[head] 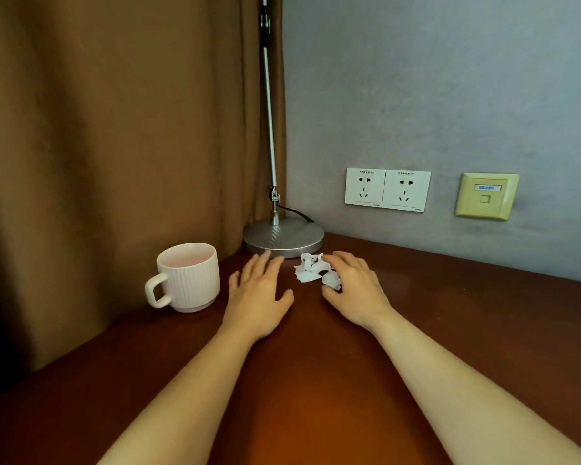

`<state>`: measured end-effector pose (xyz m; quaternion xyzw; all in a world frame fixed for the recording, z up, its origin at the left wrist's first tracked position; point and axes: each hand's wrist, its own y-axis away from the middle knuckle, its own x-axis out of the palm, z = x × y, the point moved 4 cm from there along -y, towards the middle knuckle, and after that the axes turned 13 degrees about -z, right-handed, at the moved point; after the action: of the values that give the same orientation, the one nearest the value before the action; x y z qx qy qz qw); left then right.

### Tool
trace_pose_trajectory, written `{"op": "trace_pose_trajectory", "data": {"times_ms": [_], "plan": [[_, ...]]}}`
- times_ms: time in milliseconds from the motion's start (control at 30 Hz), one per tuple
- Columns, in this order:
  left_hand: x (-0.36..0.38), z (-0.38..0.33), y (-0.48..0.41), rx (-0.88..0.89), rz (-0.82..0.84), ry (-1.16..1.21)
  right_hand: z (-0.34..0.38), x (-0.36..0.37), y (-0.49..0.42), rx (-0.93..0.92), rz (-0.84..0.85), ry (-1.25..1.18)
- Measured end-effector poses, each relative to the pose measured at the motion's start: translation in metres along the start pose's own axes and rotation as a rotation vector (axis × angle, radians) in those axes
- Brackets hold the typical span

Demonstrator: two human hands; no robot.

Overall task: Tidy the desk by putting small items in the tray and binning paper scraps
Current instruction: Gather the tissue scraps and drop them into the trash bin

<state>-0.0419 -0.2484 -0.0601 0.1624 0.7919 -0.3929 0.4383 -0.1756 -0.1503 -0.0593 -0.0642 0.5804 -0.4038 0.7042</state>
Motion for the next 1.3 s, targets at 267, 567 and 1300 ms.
{"op": "trace_pose_trajectory", "data": {"times_ms": [267, 567, 1300], "plan": [[0.031, -0.005, -0.030, -0.028, 0.187, -0.021, -0.008, 0.020, -0.017, 0.047, 0.120, 0.000], [0.053, -0.024, -0.061, 0.144, 0.208, 0.071, -0.014, 0.028, -0.032, -0.015, 0.134, 0.030], [0.053, -0.019, -0.063, 0.107, 0.069, 0.258, -0.018, 0.017, -0.039, 0.131, -0.102, -0.021]]}}
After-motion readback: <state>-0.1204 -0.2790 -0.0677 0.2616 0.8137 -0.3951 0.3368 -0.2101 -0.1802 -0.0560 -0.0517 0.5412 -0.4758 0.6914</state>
